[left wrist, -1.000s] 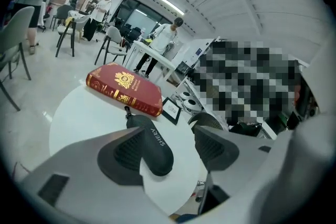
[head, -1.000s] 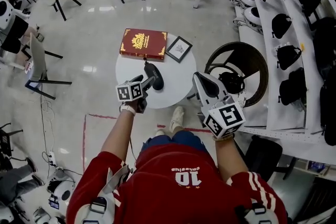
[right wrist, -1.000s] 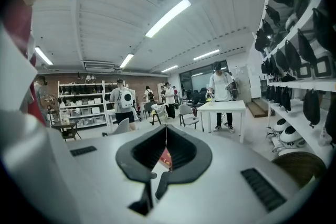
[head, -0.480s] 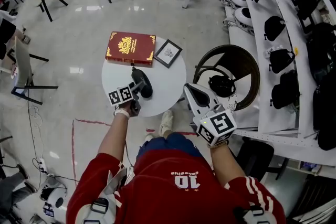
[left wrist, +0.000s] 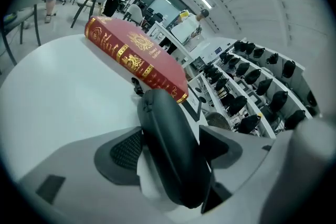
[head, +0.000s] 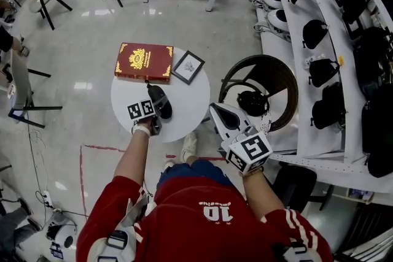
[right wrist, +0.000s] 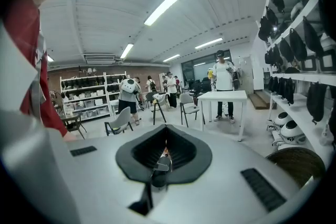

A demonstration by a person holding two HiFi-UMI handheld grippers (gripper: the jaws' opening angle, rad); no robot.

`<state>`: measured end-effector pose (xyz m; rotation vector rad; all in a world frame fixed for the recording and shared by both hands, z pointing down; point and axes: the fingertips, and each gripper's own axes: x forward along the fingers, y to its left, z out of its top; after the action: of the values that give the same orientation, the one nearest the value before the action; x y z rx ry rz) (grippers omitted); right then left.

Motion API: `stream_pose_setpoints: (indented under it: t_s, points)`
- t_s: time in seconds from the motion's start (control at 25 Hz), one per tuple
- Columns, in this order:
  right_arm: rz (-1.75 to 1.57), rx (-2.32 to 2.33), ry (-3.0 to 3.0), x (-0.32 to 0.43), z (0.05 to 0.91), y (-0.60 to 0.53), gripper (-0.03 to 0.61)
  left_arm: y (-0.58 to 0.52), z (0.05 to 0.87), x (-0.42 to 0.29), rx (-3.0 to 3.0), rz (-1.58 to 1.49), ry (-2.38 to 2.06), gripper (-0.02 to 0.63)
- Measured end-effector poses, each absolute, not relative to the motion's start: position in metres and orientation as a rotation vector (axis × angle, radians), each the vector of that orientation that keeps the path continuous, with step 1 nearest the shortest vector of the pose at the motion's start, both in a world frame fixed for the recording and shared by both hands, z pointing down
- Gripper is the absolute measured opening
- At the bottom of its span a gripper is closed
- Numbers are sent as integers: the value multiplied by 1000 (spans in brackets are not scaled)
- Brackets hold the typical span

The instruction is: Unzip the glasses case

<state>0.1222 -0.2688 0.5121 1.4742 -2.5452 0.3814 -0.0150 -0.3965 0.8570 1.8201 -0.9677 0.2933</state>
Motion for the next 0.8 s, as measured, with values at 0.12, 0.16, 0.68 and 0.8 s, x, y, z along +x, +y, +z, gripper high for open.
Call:
stream_pose_setpoints:
  t_s: [0.12,0.16,0.68,0.8]
  points:
    - [386,1479,-2539,126,513,-270,15,-399,858,-10,1806,335,-962,345]
    - [387,1482,-2537,128,513,-271,15,-400,858,-9,1787,331,-954,344]
    - [336,1535,-2557,132,475,-260,15,-389,791,-1,1809,173,-855,262]
    - [315,1531,-2583,125,463,-256,15,-387,763,-3,1838,132,-844,262]
